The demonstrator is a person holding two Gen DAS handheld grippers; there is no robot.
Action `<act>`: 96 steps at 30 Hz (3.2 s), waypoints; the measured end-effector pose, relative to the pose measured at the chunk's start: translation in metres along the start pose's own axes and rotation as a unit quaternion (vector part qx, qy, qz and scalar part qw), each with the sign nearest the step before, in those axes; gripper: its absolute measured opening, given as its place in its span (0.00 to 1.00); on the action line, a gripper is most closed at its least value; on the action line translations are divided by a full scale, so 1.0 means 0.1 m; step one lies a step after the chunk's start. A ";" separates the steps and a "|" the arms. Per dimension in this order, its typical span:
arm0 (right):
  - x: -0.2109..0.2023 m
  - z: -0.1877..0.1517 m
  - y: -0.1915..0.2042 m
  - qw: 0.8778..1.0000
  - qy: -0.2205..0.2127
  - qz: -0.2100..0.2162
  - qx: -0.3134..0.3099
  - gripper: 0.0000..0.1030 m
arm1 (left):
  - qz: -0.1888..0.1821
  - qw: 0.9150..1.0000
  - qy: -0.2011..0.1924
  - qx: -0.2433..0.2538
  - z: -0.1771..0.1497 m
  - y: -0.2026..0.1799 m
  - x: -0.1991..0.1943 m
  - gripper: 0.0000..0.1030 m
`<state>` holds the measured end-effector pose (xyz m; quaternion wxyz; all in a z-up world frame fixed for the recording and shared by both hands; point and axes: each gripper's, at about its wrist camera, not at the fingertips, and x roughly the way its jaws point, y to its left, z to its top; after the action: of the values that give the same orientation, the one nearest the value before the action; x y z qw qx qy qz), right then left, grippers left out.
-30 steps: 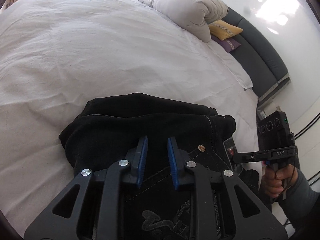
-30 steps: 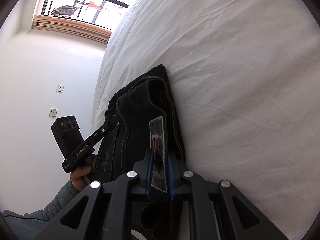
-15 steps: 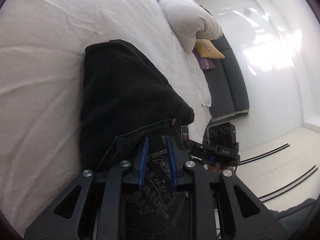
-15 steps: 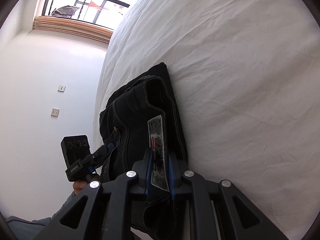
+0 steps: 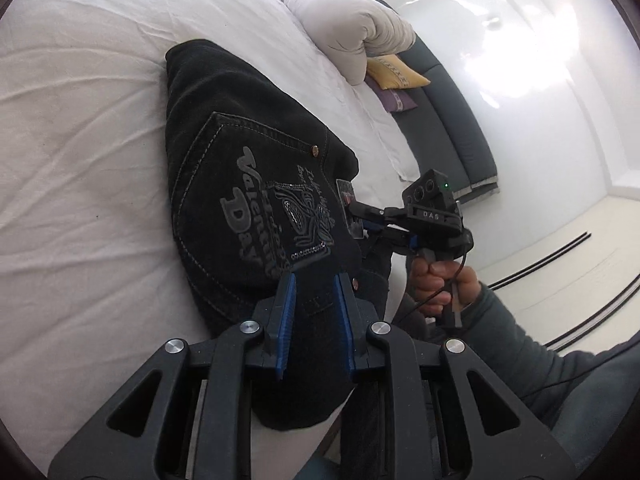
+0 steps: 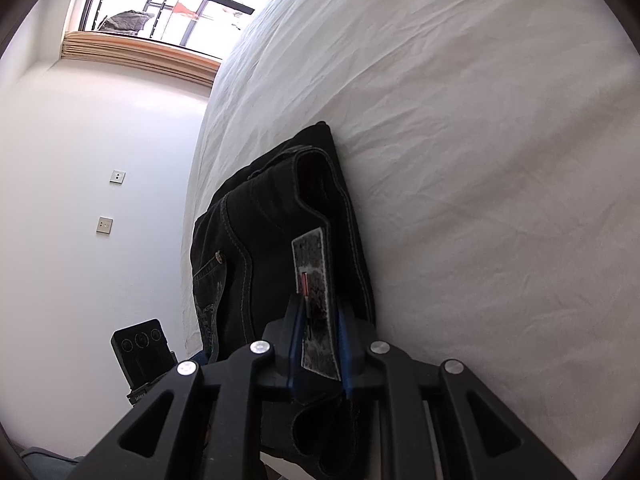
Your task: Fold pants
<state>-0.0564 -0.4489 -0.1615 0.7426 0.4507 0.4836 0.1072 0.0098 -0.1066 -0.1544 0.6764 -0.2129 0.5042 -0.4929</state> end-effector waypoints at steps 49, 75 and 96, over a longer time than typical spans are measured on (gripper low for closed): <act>-0.18 -0.06 0.83 0.981 -0.020 -0.147 -0.129 0.19 | 0.284 0.956 0.039 0.060 0.33 -0.66 0.51 0.29; 0.84 0.87 1.08 0.975 -0.003 -0.143 -0.169 0.28 | 0.386 0.921 -0.027 0.053 1.35 0.18 -0.03 0.43; -0.55 -0.63 2.32 0.890 -0.264 -0.206 -0.310 1.00 | 0.511 0.769 -0.330 0.195 0.09 -1.90 -1.35 1.00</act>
<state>-0.0712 -0.3138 0.0441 0.9504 0.0991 0.2936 -0.0269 -0.0686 -0.0701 0.0622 0.9803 0.0634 0.1769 -0.0614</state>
